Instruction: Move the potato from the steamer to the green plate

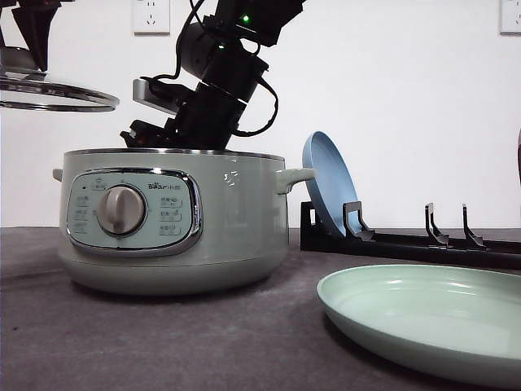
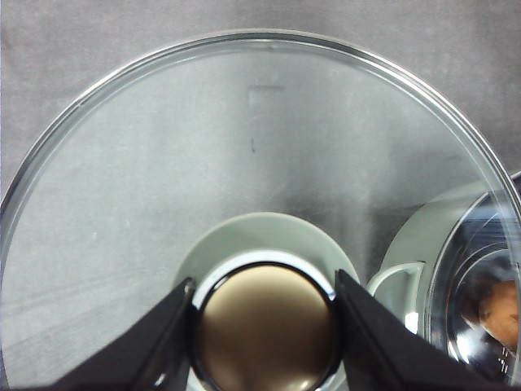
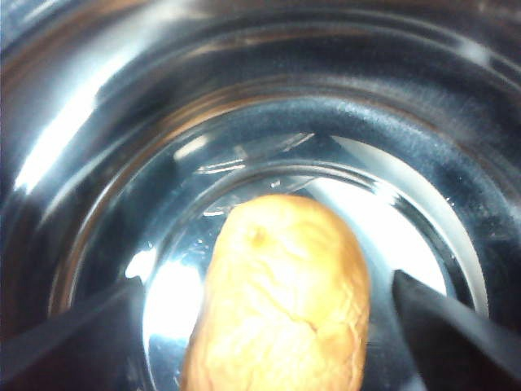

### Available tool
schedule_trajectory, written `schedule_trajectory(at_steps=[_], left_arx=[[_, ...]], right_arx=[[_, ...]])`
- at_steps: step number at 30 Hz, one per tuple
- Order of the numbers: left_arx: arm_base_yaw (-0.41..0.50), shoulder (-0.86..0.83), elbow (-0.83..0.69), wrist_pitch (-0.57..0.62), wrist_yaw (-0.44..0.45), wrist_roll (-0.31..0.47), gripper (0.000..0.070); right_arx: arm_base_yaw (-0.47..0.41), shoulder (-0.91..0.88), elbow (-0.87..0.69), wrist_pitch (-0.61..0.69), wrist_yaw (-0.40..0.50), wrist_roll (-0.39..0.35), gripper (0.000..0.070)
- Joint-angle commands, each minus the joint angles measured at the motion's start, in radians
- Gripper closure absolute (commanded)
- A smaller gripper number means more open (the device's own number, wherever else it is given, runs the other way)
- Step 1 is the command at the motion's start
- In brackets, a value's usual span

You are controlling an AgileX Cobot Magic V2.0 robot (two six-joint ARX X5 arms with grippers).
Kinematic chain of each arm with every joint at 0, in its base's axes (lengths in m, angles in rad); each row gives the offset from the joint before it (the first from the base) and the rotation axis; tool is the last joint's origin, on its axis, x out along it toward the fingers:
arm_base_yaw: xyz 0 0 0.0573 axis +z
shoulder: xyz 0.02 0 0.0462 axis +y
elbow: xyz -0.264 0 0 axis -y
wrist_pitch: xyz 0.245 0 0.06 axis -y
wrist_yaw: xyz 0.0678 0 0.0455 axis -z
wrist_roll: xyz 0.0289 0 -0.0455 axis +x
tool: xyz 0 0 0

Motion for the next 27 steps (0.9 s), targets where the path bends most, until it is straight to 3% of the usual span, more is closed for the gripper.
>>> schedule_trajectory(at_steps=[1,4,6,14,22,27], left_arx=[[0.002,-0.014,0.046,0.031,-0.002,-0.003,0.0690],[0.003,-0.014,0.046,0.031,-0.002,-0.003,0.0690],[0.003,-0.014,0.046,0.031,-0.002,-0.003,0.0690],[0.009,-0.014,0.046,0.031,-0.002,-0.003,0.0690],[0.014,-0.014,0.046,0.030,0.001,-0.006,0.0690],[0.014,-0.014,0.046,0.026,0.002,-0.007,0.0690]], right_arx=[[0.010,0.037,0.028,-0.001,0.001,-0.005,0.0256],[0.011,0.037,0.028,-0.004,0.000,-0.004,0.0433],[0.011,0.037,0.028,-0.007,0.000,0.000,0.0498],[0.001,0.010,0.073,-0.061,-0.001,0.022,0.0506],[-0.025,-0.033,0.318,-0.326,0.004,0.020,0.0506],[-0.043,-0.122,0.336,-0.482,0.027,0.019,0.0506]])
